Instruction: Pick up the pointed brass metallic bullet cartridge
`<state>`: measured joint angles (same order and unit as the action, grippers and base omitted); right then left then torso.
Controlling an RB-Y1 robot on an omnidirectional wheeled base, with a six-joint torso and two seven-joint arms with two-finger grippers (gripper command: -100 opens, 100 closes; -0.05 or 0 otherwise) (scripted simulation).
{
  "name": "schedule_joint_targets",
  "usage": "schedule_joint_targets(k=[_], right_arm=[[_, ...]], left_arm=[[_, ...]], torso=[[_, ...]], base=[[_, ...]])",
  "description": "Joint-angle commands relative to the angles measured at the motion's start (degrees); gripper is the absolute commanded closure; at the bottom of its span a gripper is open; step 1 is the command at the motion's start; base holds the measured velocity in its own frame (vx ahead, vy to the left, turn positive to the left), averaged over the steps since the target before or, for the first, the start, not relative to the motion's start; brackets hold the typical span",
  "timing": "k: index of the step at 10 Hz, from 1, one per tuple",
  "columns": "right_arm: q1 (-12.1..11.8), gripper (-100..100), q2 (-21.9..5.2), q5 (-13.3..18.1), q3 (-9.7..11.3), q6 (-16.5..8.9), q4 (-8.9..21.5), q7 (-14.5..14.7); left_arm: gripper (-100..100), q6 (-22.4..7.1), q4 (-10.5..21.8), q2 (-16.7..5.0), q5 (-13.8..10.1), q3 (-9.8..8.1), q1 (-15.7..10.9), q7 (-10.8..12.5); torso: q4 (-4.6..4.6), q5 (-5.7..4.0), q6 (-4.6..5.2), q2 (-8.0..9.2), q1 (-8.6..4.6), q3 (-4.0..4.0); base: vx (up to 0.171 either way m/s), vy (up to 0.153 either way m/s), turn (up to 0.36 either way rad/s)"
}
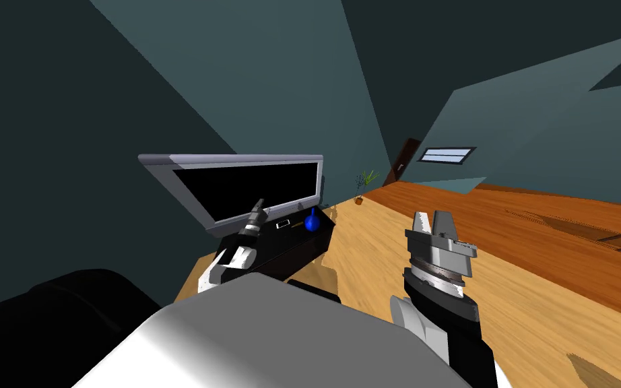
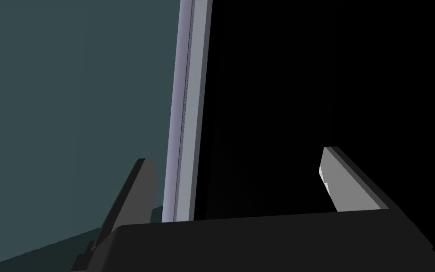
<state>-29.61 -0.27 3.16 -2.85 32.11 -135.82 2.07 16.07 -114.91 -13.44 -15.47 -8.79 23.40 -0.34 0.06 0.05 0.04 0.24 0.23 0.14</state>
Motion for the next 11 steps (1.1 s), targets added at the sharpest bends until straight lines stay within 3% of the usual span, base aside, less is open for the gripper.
schedule_joint_targets(k=[1, 4, 5, 6, 7, 8, 9, 10, 11], right_arm=[[0.0, 0, 0.0, 0.0, 0.0, 0.0, 0.0, 0.0], [0.0, 0, 0.0, 0.0, 0.0, 0.0, 0.0, 0.0], [0.0, 0, 0.0, 0.0, 0.0, 0.0, 0.0, 0.0], [0.0, 0, 0.0, 0.0, 0.0, 0.0, 0.0, 0.0], [0.0, 0, 0.0, 0.0, 0.0, 0.0, 0.0, 0.0], [0.0, 0, 0.0, 0.0, 0.0, 0.0, 0.0, 0.0], [0.0, 0, 0.0, 0.0, 0.0, 0.0, 0.0, 0.0], [0.0, 0, 0.0, 0.0, 0.0, 0.0, 0.0, 0.0], [0.0, 0, 0.0, 0.0, 0.0, 0.0, 0.0, 0.0]], left_arm=[[-100, -2.2, 2.7, -1.1, -1.2, -0.66, -0.4, 0.5], [-100, -6.8, 7.5, -3.1, -4.5, -2.15, -2.0, 1.1], [-100, -7.6, 8.3, -3.1, -4.5, -2.15, -2.0, 1.1], [-100, -9.9, 10.4, -4.0, -6.3, -2.91, -2.8, 1.4], [-100, -10.3, 11.3, -4.0, -6.3, -2.91, -2.8, 1.4], [-100, -12.4, 13.3, -5.0, -8.1, -3.67, -3.6, 1.8], [-100, -13.2, 14.5, -5.0, -8.1, -3.67, -3.6, 1.8], [-100, -15.5, 16.5, -5.9, -9.9, -4.42, -4.4, 2.3], [-100, -16.0, 17.7, -5.9, -9.9, -4.42, -4.4, 2.3]], torso=[[0.00, 0.00, 0.00, 0.00, 0.00, 0.00], [-0.02, 0.01, -0.07, -0.11, -0.01, -0.05], [-0.02, 0.00, -0.02, -0.13, 0.00, -0.07], [-0.03, 0.01, -0.07, -0.16, -0.02, -0.08], [-0.03, -0.01, -0.03, -0.17, -0.05, -0.09], [-0.04, 0.00, -0.08, -0.18, -0.03, -0.10], [-0.03, 0.00, -0.01, -0.16, -0.01, -0.09], [-0.03, 0.00, -0.10, -0.17, 0.00, -0.09], [-0.03, 0.00, -0.04, -0.19, -0.02, -0.10]], base=[[-0.069, 0.049, -0.115], [-0.055, 0.034, -0.177], [-0.041, 0.029, -0.141], [-0.037, 0.016, -0.251], [-0.040, 0.023, -0.136], [-0.053, 0.030, -0.304], [-0.041, 0.030, -0.137], [-0.037, 0.020, -0.228], [-0.029, 0.022, -0.117]])
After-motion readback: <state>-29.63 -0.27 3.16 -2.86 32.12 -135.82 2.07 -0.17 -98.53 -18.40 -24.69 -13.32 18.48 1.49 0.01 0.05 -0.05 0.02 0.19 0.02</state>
